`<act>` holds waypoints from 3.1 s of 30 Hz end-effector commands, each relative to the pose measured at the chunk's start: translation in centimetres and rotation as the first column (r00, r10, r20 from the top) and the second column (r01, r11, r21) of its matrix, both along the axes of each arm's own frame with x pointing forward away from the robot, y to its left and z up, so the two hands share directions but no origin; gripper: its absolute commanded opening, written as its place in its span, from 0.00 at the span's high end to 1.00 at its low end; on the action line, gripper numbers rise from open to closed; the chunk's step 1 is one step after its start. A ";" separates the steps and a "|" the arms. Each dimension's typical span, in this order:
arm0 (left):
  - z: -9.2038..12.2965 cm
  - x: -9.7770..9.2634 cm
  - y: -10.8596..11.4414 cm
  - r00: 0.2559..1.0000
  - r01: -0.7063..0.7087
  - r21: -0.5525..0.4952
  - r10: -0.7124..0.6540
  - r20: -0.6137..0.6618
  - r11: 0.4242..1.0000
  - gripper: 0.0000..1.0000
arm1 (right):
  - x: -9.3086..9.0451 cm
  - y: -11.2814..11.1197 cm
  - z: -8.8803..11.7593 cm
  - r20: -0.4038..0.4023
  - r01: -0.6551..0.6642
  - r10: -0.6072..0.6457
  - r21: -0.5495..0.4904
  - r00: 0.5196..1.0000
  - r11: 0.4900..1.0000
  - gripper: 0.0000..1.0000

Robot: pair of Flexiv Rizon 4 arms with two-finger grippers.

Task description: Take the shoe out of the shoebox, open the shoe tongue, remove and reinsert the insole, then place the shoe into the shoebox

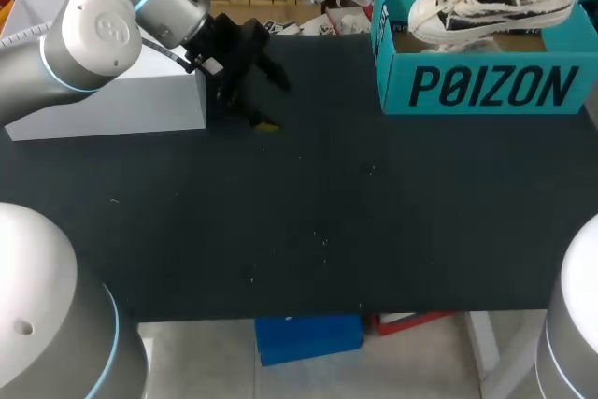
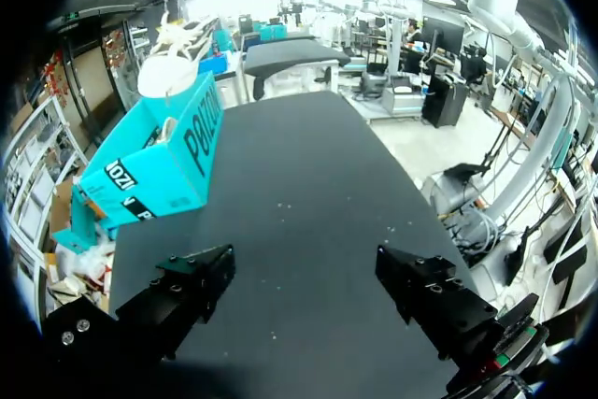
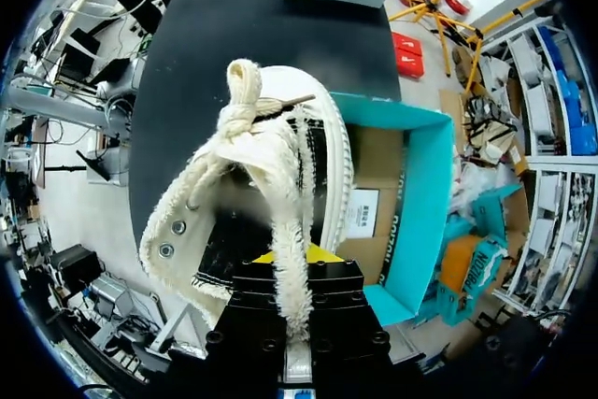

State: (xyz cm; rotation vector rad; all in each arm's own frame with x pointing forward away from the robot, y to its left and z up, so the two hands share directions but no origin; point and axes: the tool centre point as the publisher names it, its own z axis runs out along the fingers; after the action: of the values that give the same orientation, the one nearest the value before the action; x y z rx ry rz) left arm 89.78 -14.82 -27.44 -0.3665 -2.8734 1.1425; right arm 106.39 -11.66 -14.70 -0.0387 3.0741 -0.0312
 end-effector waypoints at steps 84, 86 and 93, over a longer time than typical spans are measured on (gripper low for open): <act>0.1 -0.1 0.0 1.000 -0.001 0.003 0.001 0.001 1.000 0.00 | 17.7 -5.7 -14.1 -0.197 0.143 -0.151 -0.053 0.969 0.988 0.73; 0.1 -0.1 0.0 1.000 -0.001 0.003 0.001 0.001 1.000 0.00 | 17.0 -5.7 -13.0 -0.179 0.159 -0.166 -0.054 0.970 0.986 0.71; 0.1 -0.1 0.0 1.000 -0.001 0.003 0.001 0.001 1.000 0.00 | 14.2 -5.3 -9.7 -0.108 0.210 -0.214 -0.045 0.971 0.977 0.56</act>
State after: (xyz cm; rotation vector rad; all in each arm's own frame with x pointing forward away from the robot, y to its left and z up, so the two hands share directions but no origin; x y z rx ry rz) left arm 89.78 -14.82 -27.44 -0.3666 -2.8734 1.1425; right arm 121.61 -17.01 -27.99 0.2853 3.1845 -0.0906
